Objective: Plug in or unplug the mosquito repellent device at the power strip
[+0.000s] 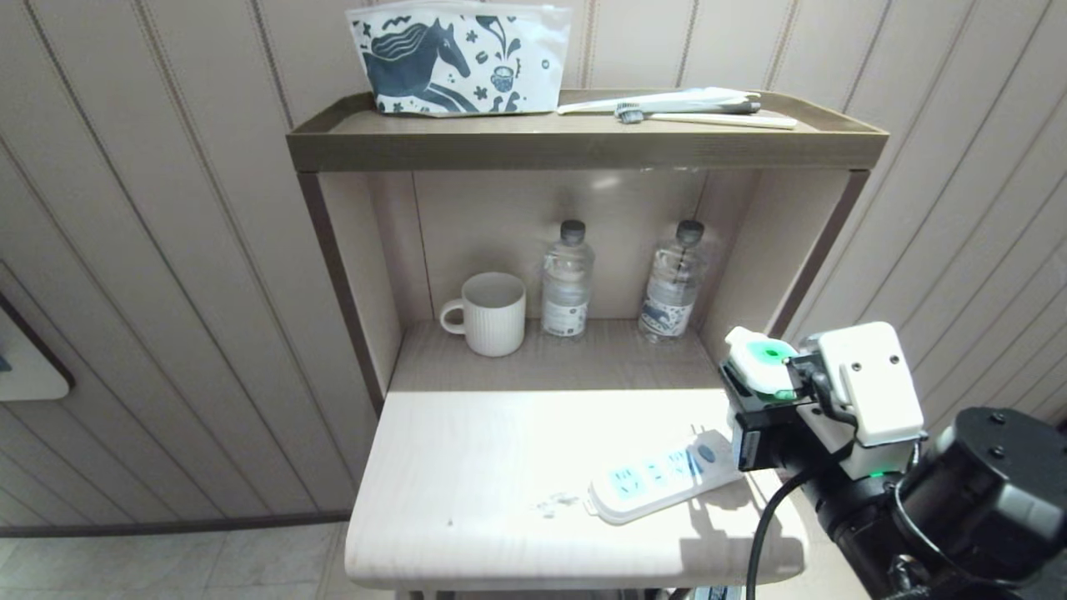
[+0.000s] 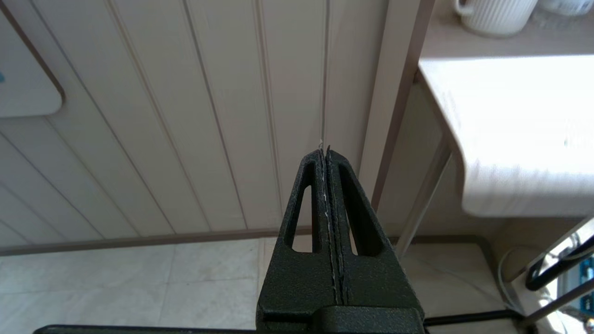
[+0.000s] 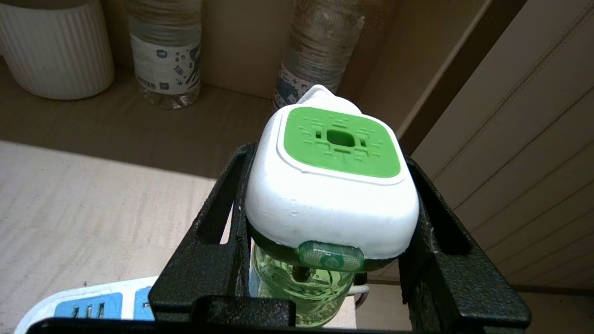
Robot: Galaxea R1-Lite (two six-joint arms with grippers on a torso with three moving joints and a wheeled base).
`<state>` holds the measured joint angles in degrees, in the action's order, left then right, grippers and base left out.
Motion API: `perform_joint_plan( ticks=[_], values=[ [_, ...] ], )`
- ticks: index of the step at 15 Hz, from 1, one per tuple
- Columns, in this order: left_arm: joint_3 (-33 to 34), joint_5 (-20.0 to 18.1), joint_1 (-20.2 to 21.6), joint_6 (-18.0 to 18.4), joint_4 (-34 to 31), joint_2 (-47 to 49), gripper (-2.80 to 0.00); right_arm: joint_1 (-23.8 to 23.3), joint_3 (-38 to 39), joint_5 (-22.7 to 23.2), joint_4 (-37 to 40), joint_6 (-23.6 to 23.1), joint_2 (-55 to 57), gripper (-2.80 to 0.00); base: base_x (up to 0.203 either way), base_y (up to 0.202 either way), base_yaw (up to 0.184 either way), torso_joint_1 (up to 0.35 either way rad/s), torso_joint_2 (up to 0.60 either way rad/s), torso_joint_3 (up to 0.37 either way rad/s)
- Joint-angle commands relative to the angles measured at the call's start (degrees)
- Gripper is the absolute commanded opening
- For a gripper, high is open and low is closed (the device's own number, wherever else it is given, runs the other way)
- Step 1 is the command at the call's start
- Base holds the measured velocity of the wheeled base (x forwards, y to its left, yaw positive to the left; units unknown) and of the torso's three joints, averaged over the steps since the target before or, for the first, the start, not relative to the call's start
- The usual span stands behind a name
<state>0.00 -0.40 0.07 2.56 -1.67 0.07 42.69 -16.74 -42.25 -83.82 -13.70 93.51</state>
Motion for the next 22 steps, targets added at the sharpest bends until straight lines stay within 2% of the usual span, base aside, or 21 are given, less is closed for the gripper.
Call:
perform_joint_plan(
  ticks=[1, 7, 10, 22],
  values=[
    [0.0, 0.0, 0.01, -0.01, 0.0, 0.01, -2.8, 0.2, -0.48, -0.49, -0.55, -0.56, -0.4, -2.8, 0.0, 0.0, 0.0, -0.222, 0.53, 0.3],
    [0.0, -0.04, 0.01, -0.01, 0.0, 0.01, -2.8, 0.79, -1.52, -0.7, -0.46, -0.85, -0.3, -2.8, 0.0, 0.0, 0.0, -0.167, 0.38, 0.216],
    [0.0, 0.05, 0.01, -0.01, 0.0, 0.01, -2.8, 4.68, -4.09, -4.24, -0.9, -0.71, 3.34, -2.8, 0.0, 0.0, 0.0, -0.019, 0.05, 0.031],
    [0.0, 0.05, 0.01, -0.01, 0.0, 0.01, -2.8, 8.02, -6.29, -5.63, -3.18, 0.0, 8.84, -2.8, 0.0, 0.0, 0.0, 0.0, 0.0, 0.0]
  ],
)
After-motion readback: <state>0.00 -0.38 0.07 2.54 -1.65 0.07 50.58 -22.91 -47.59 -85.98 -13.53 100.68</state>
